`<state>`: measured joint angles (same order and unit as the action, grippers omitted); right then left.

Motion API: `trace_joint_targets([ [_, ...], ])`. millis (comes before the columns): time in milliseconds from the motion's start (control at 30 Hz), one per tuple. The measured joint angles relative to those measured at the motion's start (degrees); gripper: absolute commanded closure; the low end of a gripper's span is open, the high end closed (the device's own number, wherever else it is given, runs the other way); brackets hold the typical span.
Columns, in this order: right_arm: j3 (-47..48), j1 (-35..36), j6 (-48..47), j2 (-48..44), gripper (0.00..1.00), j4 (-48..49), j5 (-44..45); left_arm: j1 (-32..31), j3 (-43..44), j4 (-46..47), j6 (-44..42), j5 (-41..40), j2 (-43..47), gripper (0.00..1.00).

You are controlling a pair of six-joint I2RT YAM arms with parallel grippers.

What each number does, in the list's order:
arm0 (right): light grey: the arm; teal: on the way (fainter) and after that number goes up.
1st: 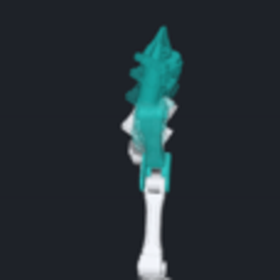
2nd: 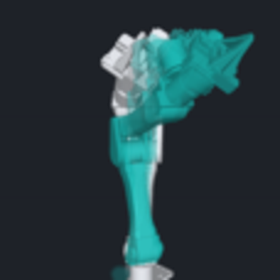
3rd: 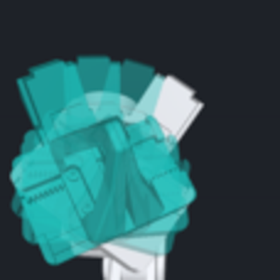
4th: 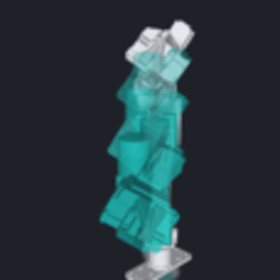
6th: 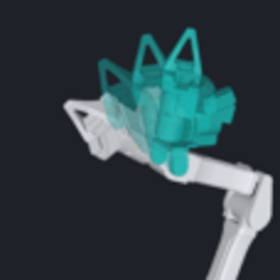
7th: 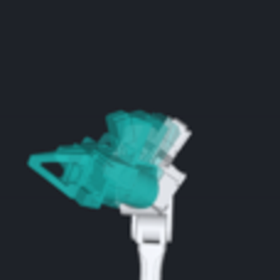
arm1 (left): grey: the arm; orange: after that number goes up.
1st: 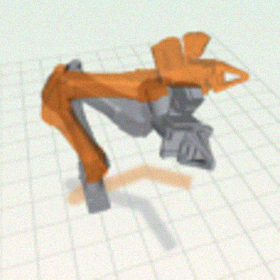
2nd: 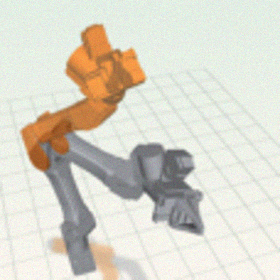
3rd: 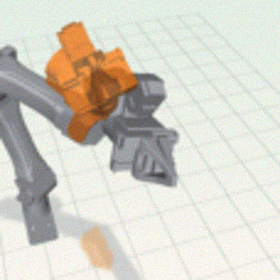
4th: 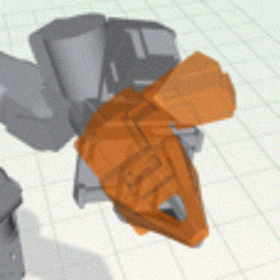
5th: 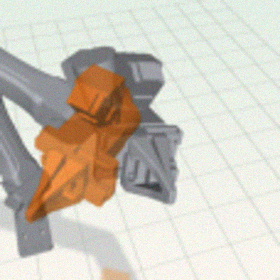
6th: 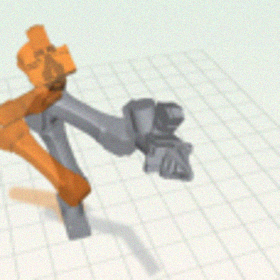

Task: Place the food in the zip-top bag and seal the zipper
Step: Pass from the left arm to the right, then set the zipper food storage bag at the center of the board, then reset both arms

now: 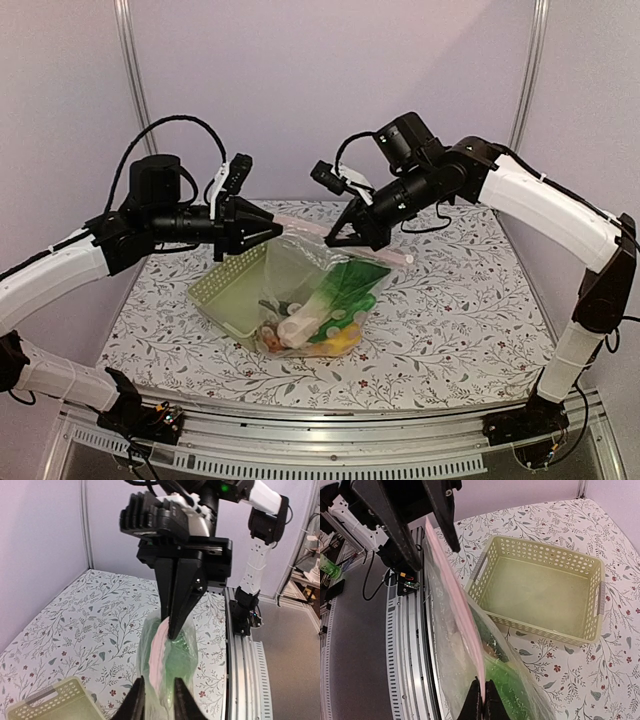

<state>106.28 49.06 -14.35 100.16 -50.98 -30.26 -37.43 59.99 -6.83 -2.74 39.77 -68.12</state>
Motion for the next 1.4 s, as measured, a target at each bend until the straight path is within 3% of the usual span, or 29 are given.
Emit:
trace_joint_targets([
  [200, -0.04, -3.8, -0.61, -1.18, 1.0, -0.52, 10.45, -0.07, -0.81, 2.14, 1.84, -11.47, 0.85, 0.45],
  [333, 1.77, -10.67, -1.53, -2.36, 1.0, -0.79, 19.1, -0.07, -2.78, 4.85, 3.17, -18.8, 4.13, 0.44],
  [467, 3.04, -14.23, -2.73, -4.52, 1.0, -0.2, 25.11, -0.07, -2.86, 6.75, 3.39, -21.22, 5.64, 0.44],
  [633, 1.33, -12.17, -2.05, -5.2, 1.0, 0.81, 25.68, -0.07, -2.86, 6.91, 3.43, -21.2, 5.16, 0.45],
  [800, -12.35, -5.81, 1.14, -3.54, 1.0, 5.11, 24.22, -0.07, -3.1, 5.73, 3.39, -21.24, 5.11, 0.45],
  [1000, -30.45, 2.49, 8.28, 4.76, 0.74, 8.7, 18.62, -0.02, -4.94, 4.63, 3.39, -22.36, 6.01, 0.45],
  [1100, -33.14, 5.05, 11.08, 6.69, 0.58, 7.41, 15.23, 0.0, -6.01, 4.24, 3.41, -23.04, 7.43, 0.44],
  [1200, -30.49, 5.97, 12.02, 6.34, 0.48, 4.96, 12.48, 0.13, -6.29, 3.96, 3.39, -23.87, 8.61, 0.42],
  [1333, -19.45, 4.59, 12.26, 3.56, 0.43, 1.84, 12.5, 0.48, -6.14, 3.41, 3.48, -26.25, 9.22, 0.37],
  [1400, -14.43, 2.25, 12.72, -0.35, 0.33, 2.67, 13.51, 0.85, -5.42, 2.14, 3.72, -28.7, 8.94, 0.37],
])
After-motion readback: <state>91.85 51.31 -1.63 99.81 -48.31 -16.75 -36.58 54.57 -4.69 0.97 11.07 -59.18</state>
